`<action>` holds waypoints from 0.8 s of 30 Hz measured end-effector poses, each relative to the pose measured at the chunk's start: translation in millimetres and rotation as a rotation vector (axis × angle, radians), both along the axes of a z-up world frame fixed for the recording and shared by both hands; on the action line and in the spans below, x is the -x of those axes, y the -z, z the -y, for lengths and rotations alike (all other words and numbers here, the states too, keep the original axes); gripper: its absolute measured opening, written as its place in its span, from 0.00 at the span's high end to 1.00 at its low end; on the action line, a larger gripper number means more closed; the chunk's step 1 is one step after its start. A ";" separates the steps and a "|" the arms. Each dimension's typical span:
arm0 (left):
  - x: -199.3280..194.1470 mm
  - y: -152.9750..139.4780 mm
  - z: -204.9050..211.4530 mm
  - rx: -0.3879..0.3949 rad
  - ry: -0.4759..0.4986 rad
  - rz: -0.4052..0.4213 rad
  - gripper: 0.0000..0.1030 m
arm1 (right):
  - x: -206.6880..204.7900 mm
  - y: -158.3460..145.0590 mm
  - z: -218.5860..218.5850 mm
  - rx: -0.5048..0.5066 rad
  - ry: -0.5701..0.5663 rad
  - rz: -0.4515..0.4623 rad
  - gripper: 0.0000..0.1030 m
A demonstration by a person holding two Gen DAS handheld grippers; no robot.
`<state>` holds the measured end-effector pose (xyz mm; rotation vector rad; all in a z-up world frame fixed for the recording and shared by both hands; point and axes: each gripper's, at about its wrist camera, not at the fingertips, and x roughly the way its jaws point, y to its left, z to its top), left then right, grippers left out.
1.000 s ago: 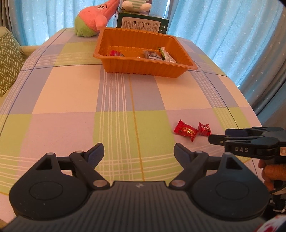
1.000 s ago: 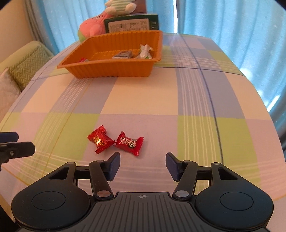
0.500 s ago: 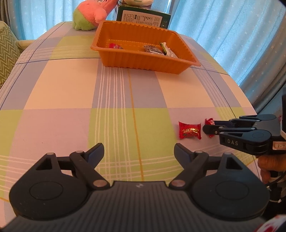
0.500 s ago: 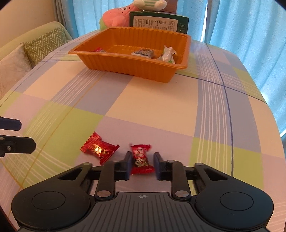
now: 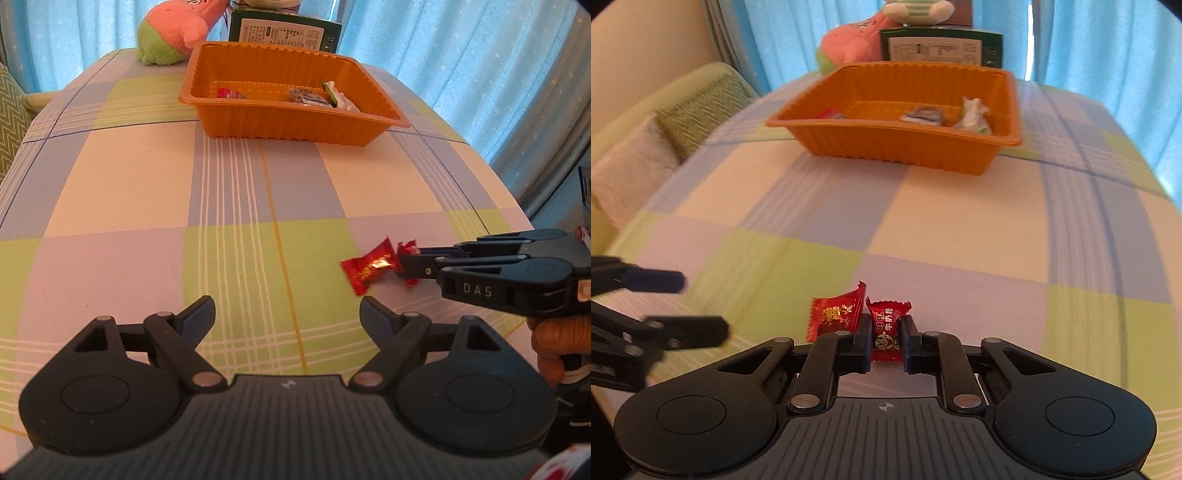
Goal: Organize snacks
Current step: 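Lower the right tool onto a red candy and close it, then grasp the other red candy with the left tool while the right tool holds its candy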
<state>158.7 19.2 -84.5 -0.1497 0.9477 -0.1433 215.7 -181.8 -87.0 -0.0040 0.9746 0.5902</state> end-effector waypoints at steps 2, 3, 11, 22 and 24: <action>-1.9 1.5 -1.2 -0.002 0.019 -0.001 0.19 | -0.3 -0.1 2.5 -0.015 0.017 -0.014 0.85; -3.6 2.3 -0.3 -0.012 0.038 0.002 0.19 | -0.3 -0.5 4.1 -0.009 0.026 -0.011 0.85; -32.1 7.3 33.4 -0.170 0.380 0.078 0.22 | 0.9 -6.6 28.1 -0.004 0.135 -0.008 0.85; -65.1 21.6 75.6 -0.287 0.630 0.097 0.42 | 6.3 -7.9 48.6 -0.023 0.224 -0.018 0.85; -67.2 23.6 78.3 -0.277 0.637 0.078 0.55 | 5.9 -7.4 50.4 -0.027 0.235 -0.021 0.85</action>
